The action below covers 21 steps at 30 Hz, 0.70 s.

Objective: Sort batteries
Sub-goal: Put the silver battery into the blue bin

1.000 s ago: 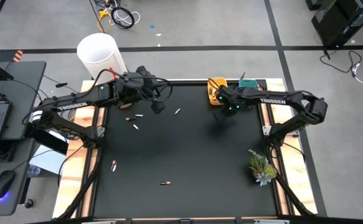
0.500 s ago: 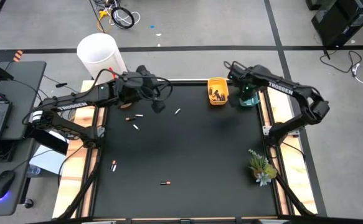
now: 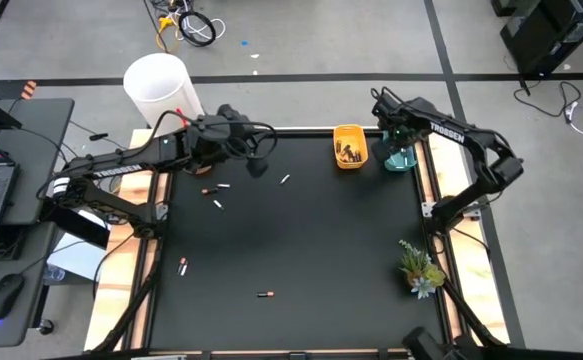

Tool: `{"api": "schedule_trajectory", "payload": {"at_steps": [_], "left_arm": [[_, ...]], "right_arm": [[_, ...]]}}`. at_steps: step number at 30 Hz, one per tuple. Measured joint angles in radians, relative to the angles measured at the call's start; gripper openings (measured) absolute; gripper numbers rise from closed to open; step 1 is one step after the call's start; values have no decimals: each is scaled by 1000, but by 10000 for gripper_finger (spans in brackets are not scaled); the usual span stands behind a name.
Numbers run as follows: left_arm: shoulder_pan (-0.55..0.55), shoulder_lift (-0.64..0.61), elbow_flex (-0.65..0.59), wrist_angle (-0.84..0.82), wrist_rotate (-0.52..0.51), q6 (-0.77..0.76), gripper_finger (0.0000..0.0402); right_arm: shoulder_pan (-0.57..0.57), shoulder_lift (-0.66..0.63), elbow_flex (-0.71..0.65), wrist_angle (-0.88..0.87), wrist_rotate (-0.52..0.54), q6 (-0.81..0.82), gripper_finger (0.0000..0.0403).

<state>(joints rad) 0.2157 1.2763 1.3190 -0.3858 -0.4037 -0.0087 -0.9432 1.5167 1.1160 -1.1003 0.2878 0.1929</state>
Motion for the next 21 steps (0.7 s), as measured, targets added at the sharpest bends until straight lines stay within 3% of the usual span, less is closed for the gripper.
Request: {"api": "schedule_trajectory", "payload": {"at_steps": [5, 11, 16, 21], "left_arm": [[0, 0, 0, -10, -27, -50, 33], [0, 0, 0, -70, -17, -134, 46], [-1, 0, 0, -125, 8, -213, 46], [-1, 1, 0, -131, 9, -306, 46]], "right_arm": [[0, 10, 10, -1, -2, -49, 158], [73, -48, 104, -11, -81, -165, 156], [199, -137, 132, 34, -288, -329, 155], [325, -161, 132, 180, -489, -387, 155]]}}
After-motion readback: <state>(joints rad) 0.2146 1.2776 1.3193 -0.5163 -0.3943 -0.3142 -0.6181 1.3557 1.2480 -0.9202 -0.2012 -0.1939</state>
